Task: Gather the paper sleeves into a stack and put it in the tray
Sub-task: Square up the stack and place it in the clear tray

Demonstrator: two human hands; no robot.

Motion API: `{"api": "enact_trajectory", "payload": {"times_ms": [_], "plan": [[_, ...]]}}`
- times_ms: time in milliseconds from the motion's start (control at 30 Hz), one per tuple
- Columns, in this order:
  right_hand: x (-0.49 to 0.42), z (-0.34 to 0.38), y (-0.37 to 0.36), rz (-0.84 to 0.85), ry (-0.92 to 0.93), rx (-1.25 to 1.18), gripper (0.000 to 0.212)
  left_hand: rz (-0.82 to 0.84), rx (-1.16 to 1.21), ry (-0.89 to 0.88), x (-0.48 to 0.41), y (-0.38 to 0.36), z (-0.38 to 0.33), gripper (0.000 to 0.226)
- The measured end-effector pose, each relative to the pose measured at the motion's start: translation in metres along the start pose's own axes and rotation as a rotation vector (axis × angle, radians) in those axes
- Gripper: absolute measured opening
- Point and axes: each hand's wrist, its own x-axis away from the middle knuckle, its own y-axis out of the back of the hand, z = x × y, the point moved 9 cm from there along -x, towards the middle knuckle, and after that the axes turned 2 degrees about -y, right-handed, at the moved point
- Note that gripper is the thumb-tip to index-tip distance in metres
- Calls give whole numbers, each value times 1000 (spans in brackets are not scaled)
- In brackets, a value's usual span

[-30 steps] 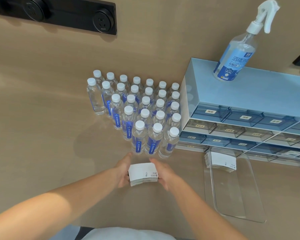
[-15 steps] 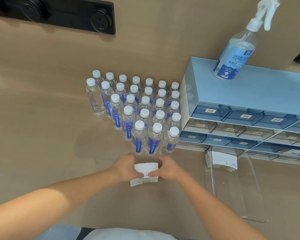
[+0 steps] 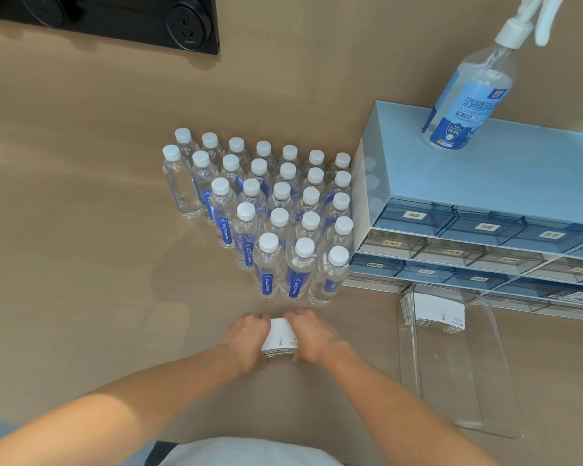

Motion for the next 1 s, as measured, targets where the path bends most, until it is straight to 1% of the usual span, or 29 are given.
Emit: {"api": "enact_trajectory", "payload": {"times_ms": [100, 167, 367, 433, 567, 767, 1000], "plan": [[3, 1, -2, -63, 2, 15, 43, -24, -28, 4, -2, -4, -1, 44], [5, 0, -4, -80, -12, 18, 39, -20, -49, -3, -3, -7, -2, 40], [19, -1, -12, -121, -50, 18, 39, -5, -86, -82, 1, -10, -9, 46], [26, -2, -15, -133, -70, -6, 38, -2, -96, -108, 3, -10, -12, 45], [41, 1, -23, -135, -127, -32, 38, 8, -109, -151, 15, -14, -16, 42], [63, 16, -38, -126, -210, -113, 38, 44, -130, -199, 37, -21, -14, 45], [96, 39, -44, -168, -317, -182, 39, 16, -133, -327, 67, -12, -12, 36]]}}
